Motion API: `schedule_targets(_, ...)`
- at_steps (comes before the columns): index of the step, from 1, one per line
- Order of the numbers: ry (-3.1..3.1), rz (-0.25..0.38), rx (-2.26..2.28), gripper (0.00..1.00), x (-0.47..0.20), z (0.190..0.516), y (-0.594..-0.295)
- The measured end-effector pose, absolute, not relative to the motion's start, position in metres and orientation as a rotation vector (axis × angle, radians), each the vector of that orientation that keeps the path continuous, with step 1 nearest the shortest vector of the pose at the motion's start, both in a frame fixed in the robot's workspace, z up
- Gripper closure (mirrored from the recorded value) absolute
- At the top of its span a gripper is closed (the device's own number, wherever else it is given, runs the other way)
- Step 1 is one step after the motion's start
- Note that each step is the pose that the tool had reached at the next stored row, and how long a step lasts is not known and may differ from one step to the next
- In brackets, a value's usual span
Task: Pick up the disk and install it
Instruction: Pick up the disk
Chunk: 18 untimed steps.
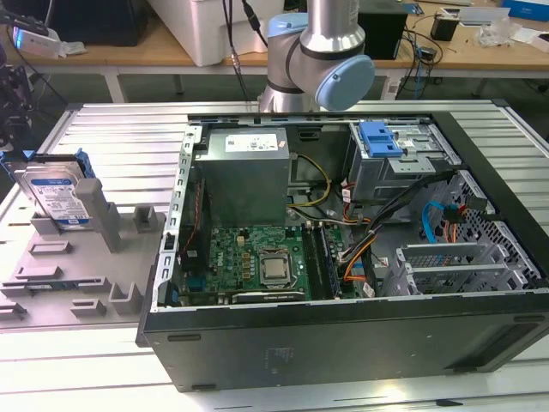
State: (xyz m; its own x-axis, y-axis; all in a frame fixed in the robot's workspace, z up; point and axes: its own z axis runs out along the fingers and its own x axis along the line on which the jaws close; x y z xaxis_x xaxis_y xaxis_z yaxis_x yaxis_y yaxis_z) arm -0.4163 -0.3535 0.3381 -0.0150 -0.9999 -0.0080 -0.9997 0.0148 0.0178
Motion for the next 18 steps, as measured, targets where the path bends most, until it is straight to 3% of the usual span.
schedule_targets(18,-2.226,-0.007,2.228,0.56,-0.42,0.329,-0.3533)
